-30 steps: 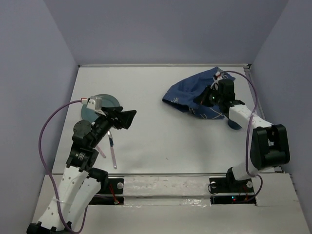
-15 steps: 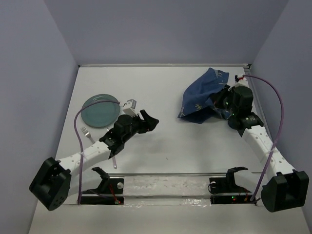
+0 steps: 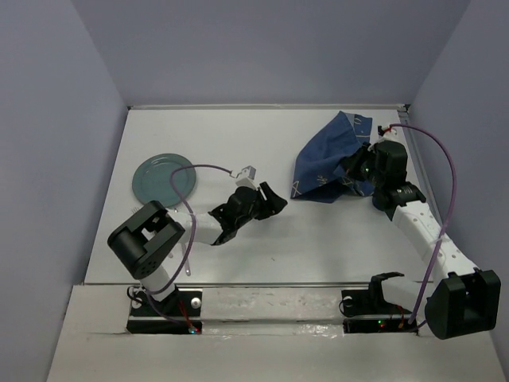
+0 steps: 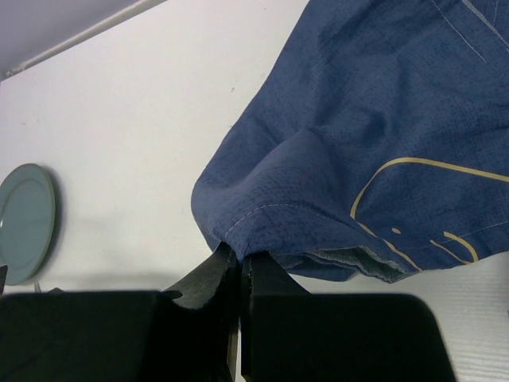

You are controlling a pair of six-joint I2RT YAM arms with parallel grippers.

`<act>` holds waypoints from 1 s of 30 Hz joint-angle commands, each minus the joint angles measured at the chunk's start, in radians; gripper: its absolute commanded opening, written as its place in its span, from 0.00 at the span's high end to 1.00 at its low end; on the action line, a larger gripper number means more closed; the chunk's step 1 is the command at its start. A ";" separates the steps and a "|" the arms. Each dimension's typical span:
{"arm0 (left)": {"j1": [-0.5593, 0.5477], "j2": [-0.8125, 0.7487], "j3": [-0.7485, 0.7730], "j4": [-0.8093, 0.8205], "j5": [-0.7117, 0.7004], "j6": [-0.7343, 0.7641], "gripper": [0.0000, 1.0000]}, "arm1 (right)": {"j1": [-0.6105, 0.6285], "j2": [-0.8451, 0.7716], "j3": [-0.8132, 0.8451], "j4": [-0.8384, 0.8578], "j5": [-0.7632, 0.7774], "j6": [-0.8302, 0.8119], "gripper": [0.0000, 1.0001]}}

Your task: Set the dinner table for one person

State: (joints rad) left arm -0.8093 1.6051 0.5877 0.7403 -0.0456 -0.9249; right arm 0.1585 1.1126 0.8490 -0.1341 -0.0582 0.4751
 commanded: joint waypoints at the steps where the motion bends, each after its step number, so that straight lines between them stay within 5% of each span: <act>1: -0.034 0.074 0.102 0.051 -0.040 0.092 0.39 | 0.003 -0.019 0.030 0.030 -0.005 -0.010 1.00; 12: -0.087 0.295 0.360 -0.225 -0.168 0.225 0.33 | 0.003 -0.002 0.082 0.041 -0.040 -0.004 1.00; 23: -0.105 0.384 0.481 -0.180 -0.204 0.330 0.31 | 0.003 -0.004 0.088 0.051 -0.061 0.003 1.00; 29: -0.105 0.450 0.526 -0.134 -0.272 0.336 0.43 | 0.003 -0.023 0.073 0.065 -0.086 0.014 1.00; 30: -0.105 0.458 0.534 -0.125 -0.280 0.336 0.52 | 0.003 -0.023 0.071 0.067 -0.097 0.016 1.00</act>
State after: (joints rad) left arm -0.9089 2.0335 1.0805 0.5705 -0.2478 -0.6239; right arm 0.1585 1.1149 0.8841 -0.1291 -0.1196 0.4831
